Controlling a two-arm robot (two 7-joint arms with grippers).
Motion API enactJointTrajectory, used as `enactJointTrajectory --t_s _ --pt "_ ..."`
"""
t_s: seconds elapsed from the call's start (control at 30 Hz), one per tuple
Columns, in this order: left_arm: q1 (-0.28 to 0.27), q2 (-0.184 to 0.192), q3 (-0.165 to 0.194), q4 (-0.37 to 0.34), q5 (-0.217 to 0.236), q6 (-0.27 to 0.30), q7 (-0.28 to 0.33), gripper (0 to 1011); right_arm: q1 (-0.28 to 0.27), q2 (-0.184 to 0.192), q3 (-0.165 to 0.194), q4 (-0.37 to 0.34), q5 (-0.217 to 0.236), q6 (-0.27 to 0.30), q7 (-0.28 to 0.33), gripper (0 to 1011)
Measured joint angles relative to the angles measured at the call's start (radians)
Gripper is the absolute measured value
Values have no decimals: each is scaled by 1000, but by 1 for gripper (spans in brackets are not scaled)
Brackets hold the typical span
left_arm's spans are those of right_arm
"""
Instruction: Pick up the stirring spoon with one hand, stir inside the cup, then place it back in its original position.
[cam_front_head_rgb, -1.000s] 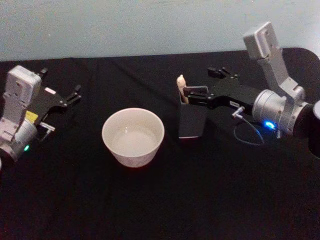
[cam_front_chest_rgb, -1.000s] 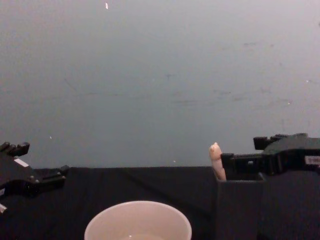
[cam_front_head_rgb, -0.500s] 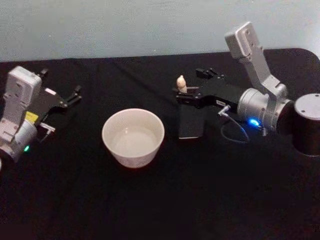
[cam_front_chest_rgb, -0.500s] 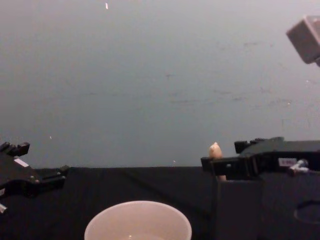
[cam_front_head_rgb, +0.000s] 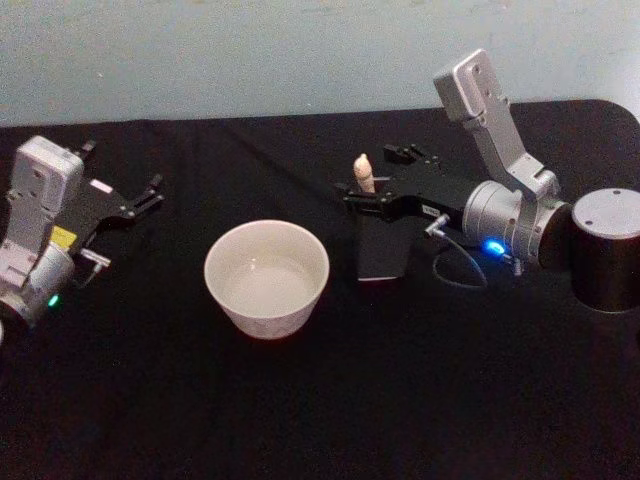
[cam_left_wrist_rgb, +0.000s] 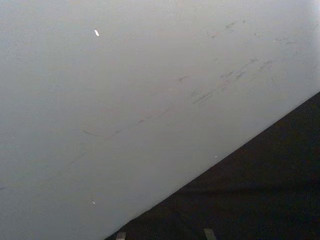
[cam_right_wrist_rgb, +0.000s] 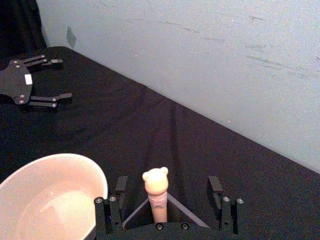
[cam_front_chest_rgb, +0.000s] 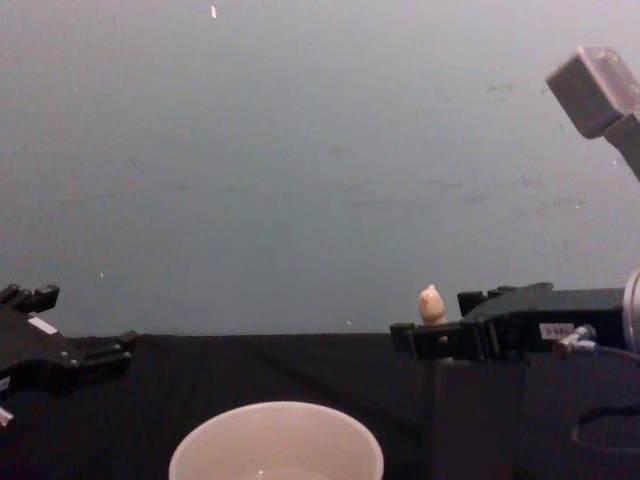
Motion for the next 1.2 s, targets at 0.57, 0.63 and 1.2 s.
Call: enactJointTrajectory --t_s 0.57,0.63,1.2 --pt "0 0 0 0 0 0 0 1001 -1 2 0 0 2 -1 -1 888" --pt "0 0 0 0 0 0 0 1001 -1 2 0 0 3 -1 -1 839" --pt "0 0 0 0 0 0 0 1001 -1 3 0 -2 5 -1 -1 287"
